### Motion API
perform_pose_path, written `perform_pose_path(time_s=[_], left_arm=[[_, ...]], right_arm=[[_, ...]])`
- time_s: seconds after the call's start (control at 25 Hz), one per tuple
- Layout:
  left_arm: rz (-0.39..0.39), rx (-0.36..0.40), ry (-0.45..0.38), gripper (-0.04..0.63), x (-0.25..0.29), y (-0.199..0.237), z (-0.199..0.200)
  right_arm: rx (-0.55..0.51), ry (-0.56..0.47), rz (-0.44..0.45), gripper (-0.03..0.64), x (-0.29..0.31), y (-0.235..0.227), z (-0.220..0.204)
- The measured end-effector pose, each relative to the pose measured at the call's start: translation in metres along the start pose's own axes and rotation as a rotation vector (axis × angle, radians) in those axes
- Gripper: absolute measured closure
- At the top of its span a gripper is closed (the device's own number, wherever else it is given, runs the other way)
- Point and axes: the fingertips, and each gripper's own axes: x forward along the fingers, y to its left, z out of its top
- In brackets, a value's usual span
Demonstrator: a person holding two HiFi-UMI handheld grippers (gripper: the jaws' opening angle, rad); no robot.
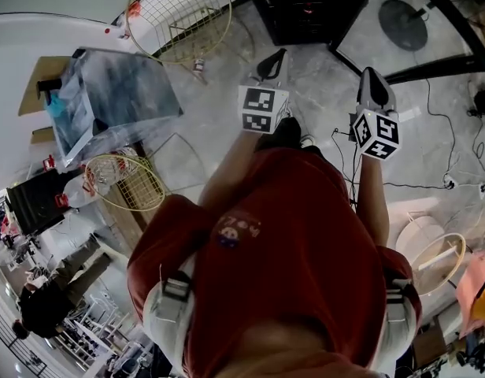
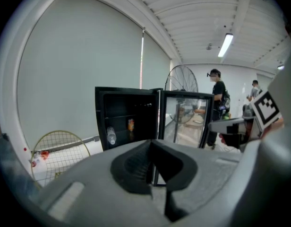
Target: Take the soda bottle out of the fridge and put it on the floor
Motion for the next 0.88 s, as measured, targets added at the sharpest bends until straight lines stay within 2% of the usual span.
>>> perform_pose_path(time_s=[0.44, 0.88], left_arm=[[0.068, -0.008, -0.064, 0.595, 0.014, 0.095, 0.029], [0.138, -0.047, -0.065, 0.596, 0.011, 0.178, 0.020]], right_arm=[[-0.080, -0.013, 0.063, 0.618, 0.086, 0.052, 0.046], [-0.115, 0.028, 0.128, 0.618, 0.153, 0.114, 0.045]])
